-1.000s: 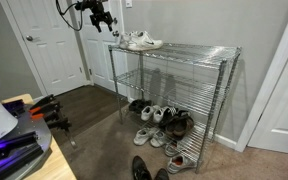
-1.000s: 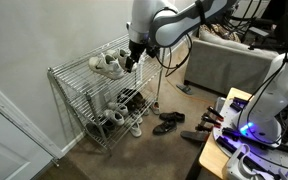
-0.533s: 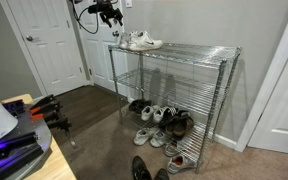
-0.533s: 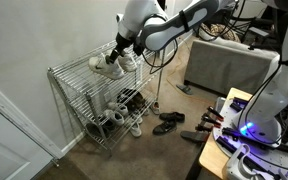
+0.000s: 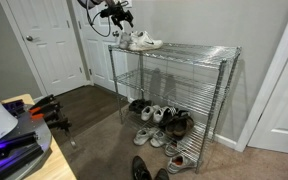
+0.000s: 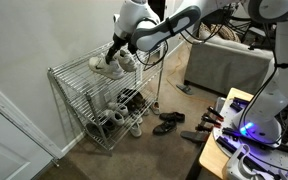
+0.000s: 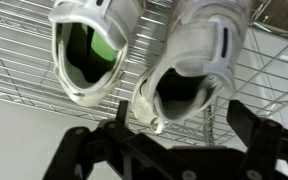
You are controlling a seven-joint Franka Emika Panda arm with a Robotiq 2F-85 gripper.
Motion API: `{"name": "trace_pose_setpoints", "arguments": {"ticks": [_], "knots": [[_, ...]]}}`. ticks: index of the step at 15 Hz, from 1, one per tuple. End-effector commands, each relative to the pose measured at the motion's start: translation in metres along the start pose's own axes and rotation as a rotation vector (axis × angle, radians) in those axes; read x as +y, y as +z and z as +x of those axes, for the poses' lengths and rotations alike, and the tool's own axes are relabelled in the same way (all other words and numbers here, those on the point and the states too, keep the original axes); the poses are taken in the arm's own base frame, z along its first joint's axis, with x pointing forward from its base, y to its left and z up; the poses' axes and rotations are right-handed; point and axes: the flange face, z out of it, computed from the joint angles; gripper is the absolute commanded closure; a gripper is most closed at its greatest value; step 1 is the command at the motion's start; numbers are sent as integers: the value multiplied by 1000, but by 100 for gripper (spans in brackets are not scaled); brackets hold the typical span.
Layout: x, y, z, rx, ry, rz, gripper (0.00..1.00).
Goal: Shift the sneakers to the rack below them
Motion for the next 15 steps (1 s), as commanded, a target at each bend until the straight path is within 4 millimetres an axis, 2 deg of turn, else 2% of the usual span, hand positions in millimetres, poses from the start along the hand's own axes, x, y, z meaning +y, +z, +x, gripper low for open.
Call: {"name": "trace_pose_setpoints", "arguments": {"ticks": [1, 3, 6, 7, 8, 10, 15], "knots": [[15, 30, 2, -79, 59, -42, 0], [22, 42, -2, -123, 89, -38, 0], [15, 53, -2, -140, 121, 27, 0], [10, 54, -2, -137, 123, 48, 6], [5, 53, -1, -132, 119, 67, 27], [-2, 49, 1, -117, 126, 91, 31], [-5, 46, 0, -112, 146, 114, 64]]}}
